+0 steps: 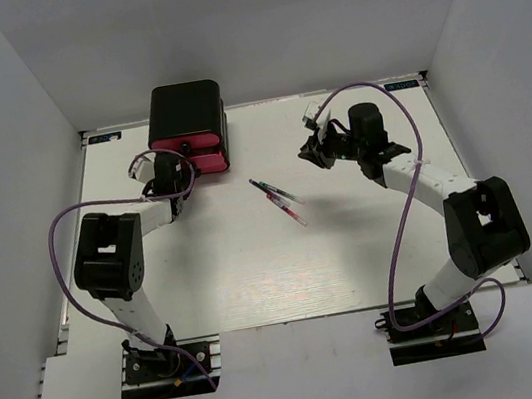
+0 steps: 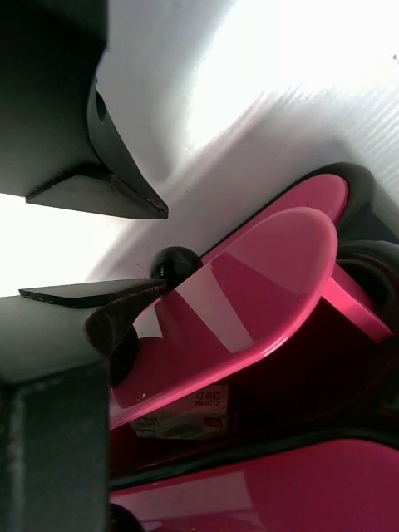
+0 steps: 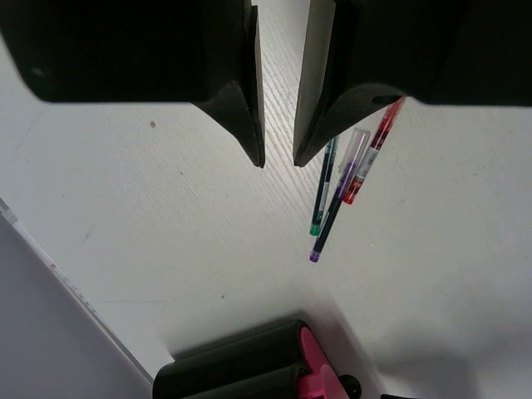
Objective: Sort the stationery into containers
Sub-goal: Close the drawer in the storage box, then open the drawer in the storage box.
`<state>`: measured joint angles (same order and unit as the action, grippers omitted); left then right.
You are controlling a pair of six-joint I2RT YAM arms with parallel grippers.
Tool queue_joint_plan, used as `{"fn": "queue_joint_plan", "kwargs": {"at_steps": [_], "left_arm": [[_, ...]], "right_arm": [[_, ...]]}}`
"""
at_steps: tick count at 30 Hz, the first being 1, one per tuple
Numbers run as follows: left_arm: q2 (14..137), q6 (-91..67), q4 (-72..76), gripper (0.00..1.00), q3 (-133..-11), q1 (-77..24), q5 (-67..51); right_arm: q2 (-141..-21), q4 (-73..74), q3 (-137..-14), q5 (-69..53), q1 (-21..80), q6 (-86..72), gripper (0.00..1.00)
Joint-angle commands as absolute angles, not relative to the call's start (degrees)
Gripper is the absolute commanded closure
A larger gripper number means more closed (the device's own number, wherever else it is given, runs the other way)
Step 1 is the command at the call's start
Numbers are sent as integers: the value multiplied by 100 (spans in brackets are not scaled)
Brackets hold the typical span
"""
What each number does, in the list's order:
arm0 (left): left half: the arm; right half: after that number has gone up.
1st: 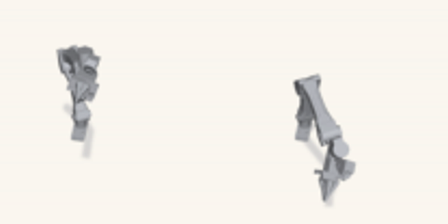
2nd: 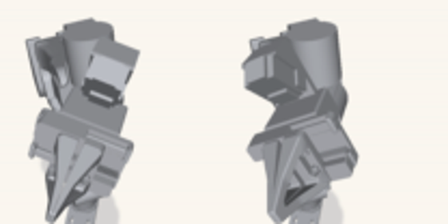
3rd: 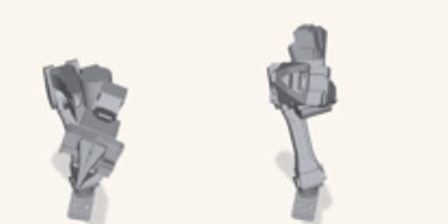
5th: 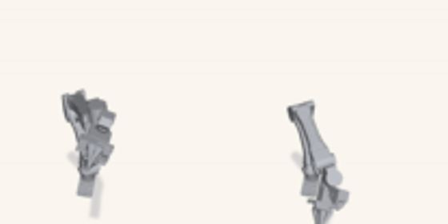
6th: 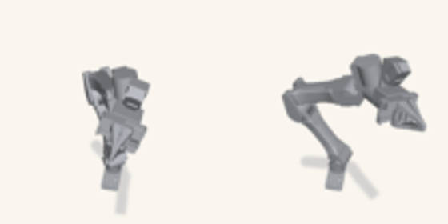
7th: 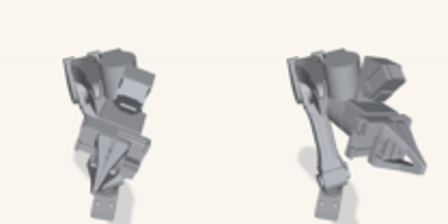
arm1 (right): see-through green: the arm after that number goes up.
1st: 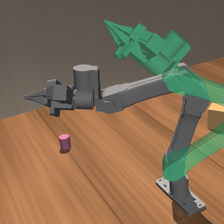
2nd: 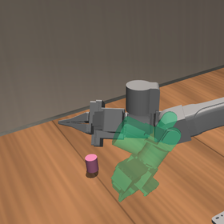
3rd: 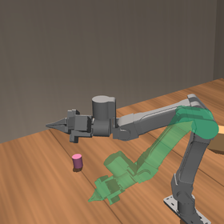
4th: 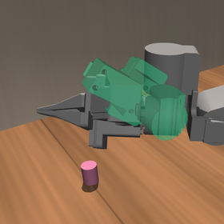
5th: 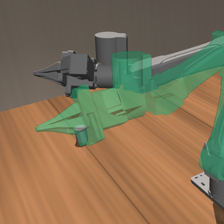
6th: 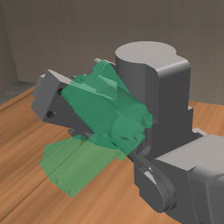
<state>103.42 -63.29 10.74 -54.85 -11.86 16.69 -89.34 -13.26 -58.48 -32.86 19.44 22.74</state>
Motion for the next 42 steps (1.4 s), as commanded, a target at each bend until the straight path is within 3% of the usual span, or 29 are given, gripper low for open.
{"fn": "queue_joint_plan", "kwargs": {"at_steps": [1,19,28,36,42], "left_arm": [[10327,-6363,1248,55,-5774,-1187,1538],[10758,-6416,1125,51,-6565,-1187,1380],[10170,-6241,1679,51,-5336,-1187,888],[10116,-4967,1994,40,-5221,-1187,607],[10168,-3624,2450,37,-5055,-1187,361]], "right_arm": [[-8692,-1327,-5801,-3357,1898,2294,74],[-8675,-1318,-5730,-3392,1837,2285,74],[-8675,-1327,-5651,-3410,1846,2294,74],[-8692,-1389,-5590,-3436,1846,2303,72],[-8640,-1459,-5520,-3401,1837,2294,72]]}}
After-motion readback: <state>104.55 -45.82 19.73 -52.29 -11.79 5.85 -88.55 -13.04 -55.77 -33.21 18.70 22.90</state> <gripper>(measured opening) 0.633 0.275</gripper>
